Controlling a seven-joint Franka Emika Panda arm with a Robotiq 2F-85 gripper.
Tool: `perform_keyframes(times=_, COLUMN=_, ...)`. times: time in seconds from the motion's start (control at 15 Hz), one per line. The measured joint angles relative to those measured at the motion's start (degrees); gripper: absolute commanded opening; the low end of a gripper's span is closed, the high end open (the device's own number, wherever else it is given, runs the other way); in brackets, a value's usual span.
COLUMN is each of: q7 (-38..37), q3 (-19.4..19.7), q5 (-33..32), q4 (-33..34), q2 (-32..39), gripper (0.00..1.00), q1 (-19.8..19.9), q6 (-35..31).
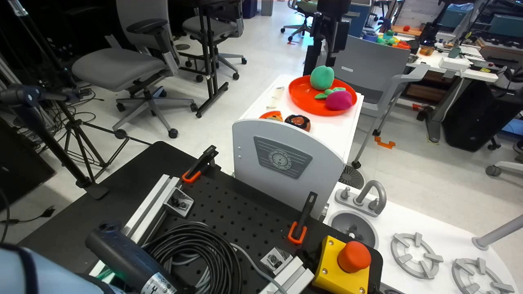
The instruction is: Remove the green plushie from the orange plate
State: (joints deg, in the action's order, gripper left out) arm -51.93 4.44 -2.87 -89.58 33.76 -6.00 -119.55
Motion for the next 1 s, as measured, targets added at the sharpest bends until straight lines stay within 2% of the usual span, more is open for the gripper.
perform_keyframes(times=0.6, q7=2.34, q3=0.00, q5=1.17, q4=2.19, q2=2.53, gripper=1.00, q1=0.44, q6=2.61)
perform_keyframes(times=0.73, q7=2.58, q3=0.00, q5=1.19, q4=2.86, q2=2.98, gripper=0.72, q1=0.51, q6=3.25)
perform_keyframes(times=1.0, q7=2.72, q3=0.00, q5=1.21, q4=3.43, q2=3.15, gripper=0.42, q1=0.58, q6=3.65)
